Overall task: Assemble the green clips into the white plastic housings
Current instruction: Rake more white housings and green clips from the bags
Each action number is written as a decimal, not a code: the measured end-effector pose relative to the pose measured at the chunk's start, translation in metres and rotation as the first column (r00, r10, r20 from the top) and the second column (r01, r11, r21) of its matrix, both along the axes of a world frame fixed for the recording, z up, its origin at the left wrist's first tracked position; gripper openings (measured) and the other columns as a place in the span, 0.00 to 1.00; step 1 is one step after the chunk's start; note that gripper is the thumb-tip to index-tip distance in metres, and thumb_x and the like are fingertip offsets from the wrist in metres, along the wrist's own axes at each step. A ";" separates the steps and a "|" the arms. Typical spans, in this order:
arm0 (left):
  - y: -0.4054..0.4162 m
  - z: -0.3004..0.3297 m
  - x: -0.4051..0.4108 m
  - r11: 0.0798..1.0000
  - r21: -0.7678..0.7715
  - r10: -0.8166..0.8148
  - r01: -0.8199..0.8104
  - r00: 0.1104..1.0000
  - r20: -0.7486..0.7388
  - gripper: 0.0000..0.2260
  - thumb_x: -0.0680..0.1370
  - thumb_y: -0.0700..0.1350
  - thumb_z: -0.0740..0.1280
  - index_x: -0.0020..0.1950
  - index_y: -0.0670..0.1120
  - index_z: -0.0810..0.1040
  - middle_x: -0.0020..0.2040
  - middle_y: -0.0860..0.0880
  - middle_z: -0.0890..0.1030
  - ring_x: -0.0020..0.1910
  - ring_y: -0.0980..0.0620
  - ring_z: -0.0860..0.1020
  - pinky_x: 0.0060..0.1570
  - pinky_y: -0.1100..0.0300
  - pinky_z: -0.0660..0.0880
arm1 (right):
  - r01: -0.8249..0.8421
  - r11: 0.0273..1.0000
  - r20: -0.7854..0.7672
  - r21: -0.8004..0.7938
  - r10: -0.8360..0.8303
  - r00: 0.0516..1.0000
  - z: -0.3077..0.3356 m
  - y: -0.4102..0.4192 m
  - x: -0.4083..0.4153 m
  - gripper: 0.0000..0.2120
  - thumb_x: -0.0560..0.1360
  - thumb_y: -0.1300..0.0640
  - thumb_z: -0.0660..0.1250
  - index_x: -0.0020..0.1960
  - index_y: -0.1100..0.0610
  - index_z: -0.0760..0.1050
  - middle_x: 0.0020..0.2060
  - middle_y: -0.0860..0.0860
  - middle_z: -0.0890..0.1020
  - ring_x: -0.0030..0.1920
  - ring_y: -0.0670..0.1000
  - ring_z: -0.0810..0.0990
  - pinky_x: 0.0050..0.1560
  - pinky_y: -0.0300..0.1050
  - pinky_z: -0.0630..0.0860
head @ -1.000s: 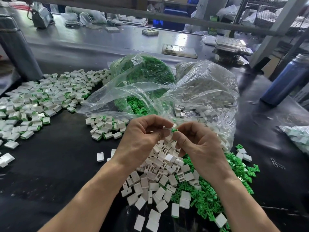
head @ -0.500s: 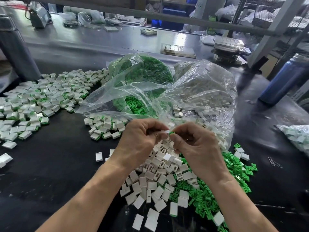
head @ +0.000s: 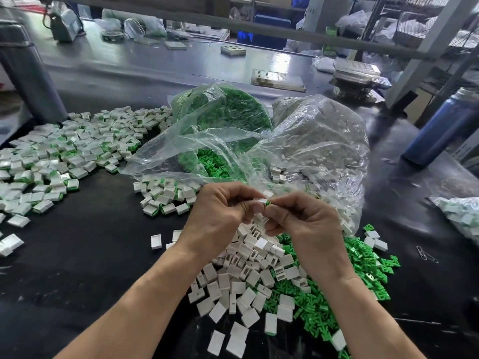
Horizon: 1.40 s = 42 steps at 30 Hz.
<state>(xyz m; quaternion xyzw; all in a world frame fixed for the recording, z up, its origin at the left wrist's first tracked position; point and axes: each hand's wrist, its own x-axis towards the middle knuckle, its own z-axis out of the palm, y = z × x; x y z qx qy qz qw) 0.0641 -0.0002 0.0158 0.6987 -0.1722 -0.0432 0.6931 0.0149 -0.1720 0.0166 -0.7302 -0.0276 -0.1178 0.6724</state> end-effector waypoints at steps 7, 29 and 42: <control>-0.008 -0.004 0.000 1.000 -0.018 -0.017 0.017 1.000 -0.013 0.03 0.77 0.45 0.75 0.49 0.53 0.85 0.46 0.52 0.86 0.47 0.56 0.83 0.50 0.59 0.77 | 0.010 0.981 -0.093 0.193 0.008 0.996 0.001 -0.001 0.004 0.22 0.84 0.46 0.61 0.52 0.66 0.82 0.44 0.62 0.86 0.35 0.56 0.82 0.30 0.46 0.80; -0.029 0.008 -0.020 0.957 -0.245 -0.180 0.158 0.981 -0.072 0.13 0.71 0.38 0.74 0.53 0.33 0.83 0.60 0.41 0.83 0.51 0.29 0.82 0.46 0.43 0.85 | 0.140 0.952 -0.162 0.272 -0.098 0.982 0.005 0.026 0.000 0.26 0.87 0.46 0.53 0.36 0.50 0.80 0.26 0.48 0.73 0.25 0.47 0.68 0.21 0.38 0.65; -0.028 0.001 -0.018 0.973 -0.193 -0.139 0.129 0.990 -0.038 0.07 0.75 0.36 0.76 0.52 0.39 0.85 0.58 0.46 0.86 0.51 0.40 0.86 0.53 0.45 0.82 | 0.195 0.958 -0.105 0.210 -0.176 0.979 -0.004 0.030 0.006 0.23 0.81 0.42 0.54 0.41 0.44 0.86 0.30 0.48 0.80 0.37 0.55 0.76 0.38 0.56 0.73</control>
